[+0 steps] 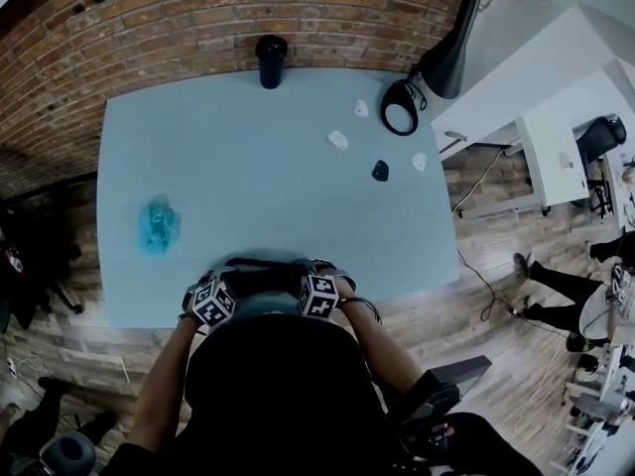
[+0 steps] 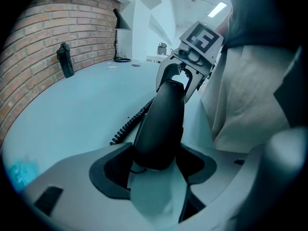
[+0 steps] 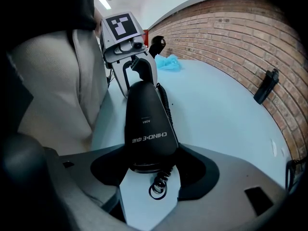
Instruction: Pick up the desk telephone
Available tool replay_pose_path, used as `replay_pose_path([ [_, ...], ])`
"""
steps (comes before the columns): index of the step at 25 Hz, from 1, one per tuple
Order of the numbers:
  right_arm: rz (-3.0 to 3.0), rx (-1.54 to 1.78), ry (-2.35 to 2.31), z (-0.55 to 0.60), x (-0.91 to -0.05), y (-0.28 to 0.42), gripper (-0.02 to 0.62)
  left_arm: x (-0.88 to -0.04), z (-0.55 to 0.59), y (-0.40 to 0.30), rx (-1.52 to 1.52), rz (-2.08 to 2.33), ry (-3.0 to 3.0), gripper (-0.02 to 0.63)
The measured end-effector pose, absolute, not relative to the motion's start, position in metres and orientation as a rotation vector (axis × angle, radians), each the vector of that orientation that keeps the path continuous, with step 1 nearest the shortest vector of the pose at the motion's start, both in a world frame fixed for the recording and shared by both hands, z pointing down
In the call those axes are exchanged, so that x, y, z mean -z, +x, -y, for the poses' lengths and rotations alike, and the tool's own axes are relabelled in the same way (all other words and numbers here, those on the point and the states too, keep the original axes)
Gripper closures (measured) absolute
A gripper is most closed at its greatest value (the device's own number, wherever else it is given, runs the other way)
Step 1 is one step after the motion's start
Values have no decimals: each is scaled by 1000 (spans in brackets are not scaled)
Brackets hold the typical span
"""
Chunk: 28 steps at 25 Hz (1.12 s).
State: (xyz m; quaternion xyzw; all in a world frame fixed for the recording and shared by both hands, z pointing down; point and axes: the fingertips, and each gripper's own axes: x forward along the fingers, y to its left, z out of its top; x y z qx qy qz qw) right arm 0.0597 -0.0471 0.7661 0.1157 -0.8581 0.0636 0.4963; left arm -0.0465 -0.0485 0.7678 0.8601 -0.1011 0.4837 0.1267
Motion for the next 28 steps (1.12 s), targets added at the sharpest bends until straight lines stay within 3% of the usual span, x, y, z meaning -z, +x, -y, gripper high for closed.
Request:
replay_pose_path([
  [28, 2282, -158, 286, 83, -693, 41, 308, -695, 88, -59, -1244, 375, 2655, 301],
])
